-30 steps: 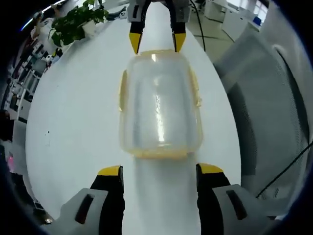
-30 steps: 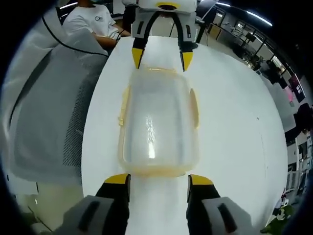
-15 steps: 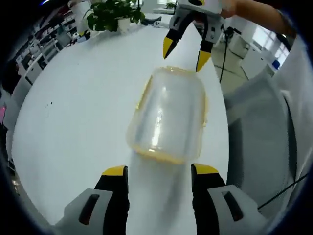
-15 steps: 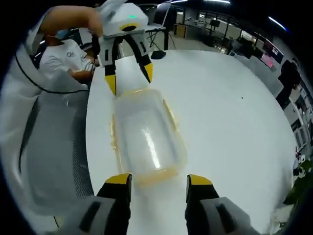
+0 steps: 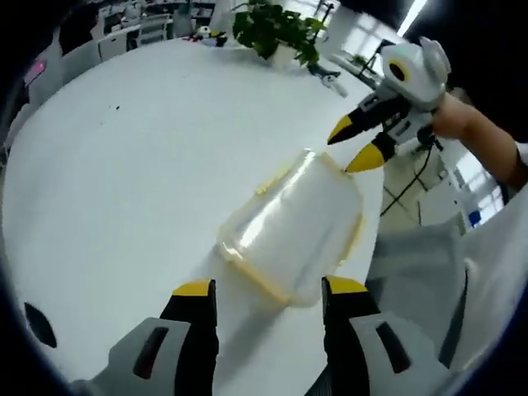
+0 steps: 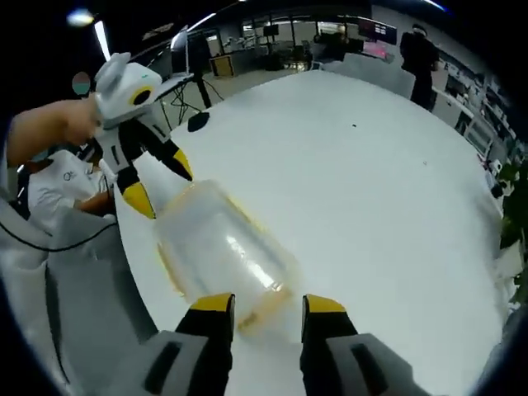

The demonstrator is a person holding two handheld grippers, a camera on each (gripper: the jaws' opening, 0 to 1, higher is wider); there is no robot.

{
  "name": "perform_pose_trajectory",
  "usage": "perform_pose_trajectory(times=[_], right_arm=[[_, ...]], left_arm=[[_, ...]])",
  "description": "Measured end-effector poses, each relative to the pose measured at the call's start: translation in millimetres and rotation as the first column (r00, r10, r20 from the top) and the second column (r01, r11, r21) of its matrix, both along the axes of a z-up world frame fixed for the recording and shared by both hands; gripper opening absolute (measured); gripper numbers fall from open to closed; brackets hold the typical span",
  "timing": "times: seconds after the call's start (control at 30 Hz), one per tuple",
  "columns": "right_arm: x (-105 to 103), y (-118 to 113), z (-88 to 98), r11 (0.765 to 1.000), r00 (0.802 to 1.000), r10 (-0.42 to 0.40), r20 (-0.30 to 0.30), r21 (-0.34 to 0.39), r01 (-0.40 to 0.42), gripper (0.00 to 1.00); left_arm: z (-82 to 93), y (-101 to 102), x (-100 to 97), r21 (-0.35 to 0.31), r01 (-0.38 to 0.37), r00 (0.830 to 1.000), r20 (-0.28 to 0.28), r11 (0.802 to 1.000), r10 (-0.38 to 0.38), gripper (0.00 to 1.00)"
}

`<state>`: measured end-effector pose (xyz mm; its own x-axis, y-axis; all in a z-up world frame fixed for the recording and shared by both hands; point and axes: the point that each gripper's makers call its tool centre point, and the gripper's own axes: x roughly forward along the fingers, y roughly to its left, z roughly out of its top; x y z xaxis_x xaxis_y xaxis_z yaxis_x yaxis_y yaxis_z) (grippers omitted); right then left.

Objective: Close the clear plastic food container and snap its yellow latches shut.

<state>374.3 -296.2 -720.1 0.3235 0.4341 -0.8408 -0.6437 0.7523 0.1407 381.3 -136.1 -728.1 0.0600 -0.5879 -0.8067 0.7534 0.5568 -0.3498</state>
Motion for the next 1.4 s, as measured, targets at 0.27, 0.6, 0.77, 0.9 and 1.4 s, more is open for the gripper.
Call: perform_pose_trajectory(times=[0.27, 0.6, 0.77, 0.9, 1.4], right_arm=[[-14, 7, -14.2, 1.0, 0.998, -0.027, -0.06, 0.01, 0.028, 0.28], [-15, 13, -15.9, 0.996, 0.989, -0.068, -0.132, 0.048, 0.075, 0.3], [-16, 14, -15.8, 0.998, 0.992, -0.049, -0.119, 0.044, 0.054, 0.3], [-16, 15, -15.9, 0.998, 0.991, -0.05, -0.123, 0.039, 0.055, 0.29], [-17, 17, -17.3, 0.998, 0.984, -0.05, -0.173, 0.025, 0.055, 0.26]], left_arm=[[-8.9, -6, -4.2, -0.013, -0.1, 0.994, -0.045, 0.995, 0.1, 0.48], [-14.8, -12, -9.4, -0.035, -0.18, 0.979, -0.1, 0.983, 0.175, 0.41], [-14.7, -13, -9.8, -0.019, -0.2, 0.974, -0.114, 0.98, 0.197, 0.41], [-15.2, -13, -10.0, -0.019, -0.203, 0.973, -0.119, 0.979, 0.2, 0.4], [-17.4, -15, -10.0, -0.033, -0.234, 0.961, -0.161, 0.972, 0.226, 0.37]])
